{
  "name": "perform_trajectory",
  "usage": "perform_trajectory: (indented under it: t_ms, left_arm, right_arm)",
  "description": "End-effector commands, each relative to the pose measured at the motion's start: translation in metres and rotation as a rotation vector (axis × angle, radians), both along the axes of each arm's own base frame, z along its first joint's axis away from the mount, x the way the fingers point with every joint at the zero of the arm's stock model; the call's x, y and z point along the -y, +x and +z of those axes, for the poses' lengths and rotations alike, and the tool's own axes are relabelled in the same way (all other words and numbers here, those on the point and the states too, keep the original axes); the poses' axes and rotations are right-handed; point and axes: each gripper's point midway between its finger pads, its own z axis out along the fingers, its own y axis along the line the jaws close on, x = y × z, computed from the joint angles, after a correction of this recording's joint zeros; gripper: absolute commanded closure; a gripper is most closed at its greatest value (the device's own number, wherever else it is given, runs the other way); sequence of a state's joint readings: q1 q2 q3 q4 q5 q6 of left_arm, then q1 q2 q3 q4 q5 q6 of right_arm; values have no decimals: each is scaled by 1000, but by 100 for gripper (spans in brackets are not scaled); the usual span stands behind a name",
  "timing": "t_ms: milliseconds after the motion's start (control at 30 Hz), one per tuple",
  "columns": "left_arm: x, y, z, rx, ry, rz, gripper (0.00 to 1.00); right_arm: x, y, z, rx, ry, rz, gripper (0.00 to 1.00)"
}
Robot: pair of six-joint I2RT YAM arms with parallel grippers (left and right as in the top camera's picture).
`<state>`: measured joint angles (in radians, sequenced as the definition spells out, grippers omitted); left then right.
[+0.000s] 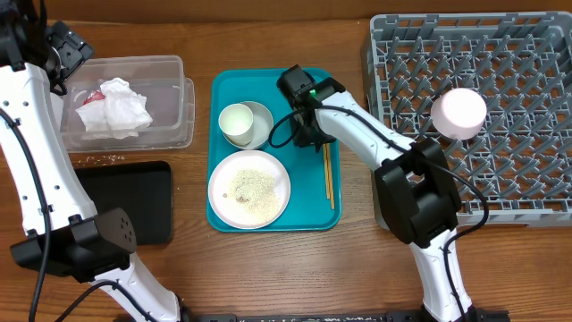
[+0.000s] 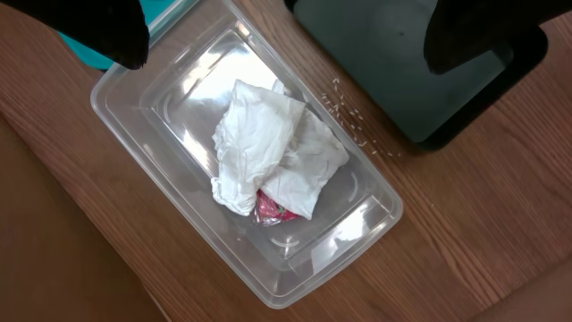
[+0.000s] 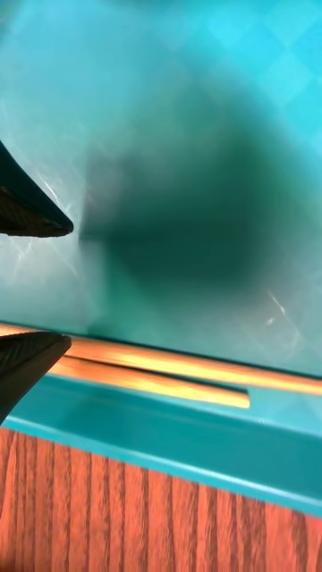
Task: Sort waste into correct bins and load items into the dishwasher
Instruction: 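Close the right gripper on one wooden chopstick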
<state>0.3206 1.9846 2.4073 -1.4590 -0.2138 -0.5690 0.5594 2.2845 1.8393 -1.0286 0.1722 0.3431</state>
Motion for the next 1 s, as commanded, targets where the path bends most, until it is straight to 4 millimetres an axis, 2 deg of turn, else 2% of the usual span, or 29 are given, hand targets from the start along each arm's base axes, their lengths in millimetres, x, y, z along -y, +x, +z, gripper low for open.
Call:
perform_trajectory:
  t_ms: [0, 67, 200, 467, 967]
  left_arm:
    - [2, 2, -3, -13, 4, -16, 0]
    - [2, 2, -3, -13, 4, -16, 0]
    - [2, 2, -3, -13, 4, -16, 0]
    - [2, 2, -3, -12, 4, -16, 0]
    - [2, 2, -3, -12, 4, -16, 0]
  right_arm:
    - [-1, 11, 16, 45, 15, -9, 63]
    - [-1, 10, 14, 41, 13, -10, 59]
    - [0, 11, 12, 40, 13, -10, 59]
    - [2, 9, -5, 16, -1, -19, 58]
    - [6, 14, -4, 27, 5, -32, 58]
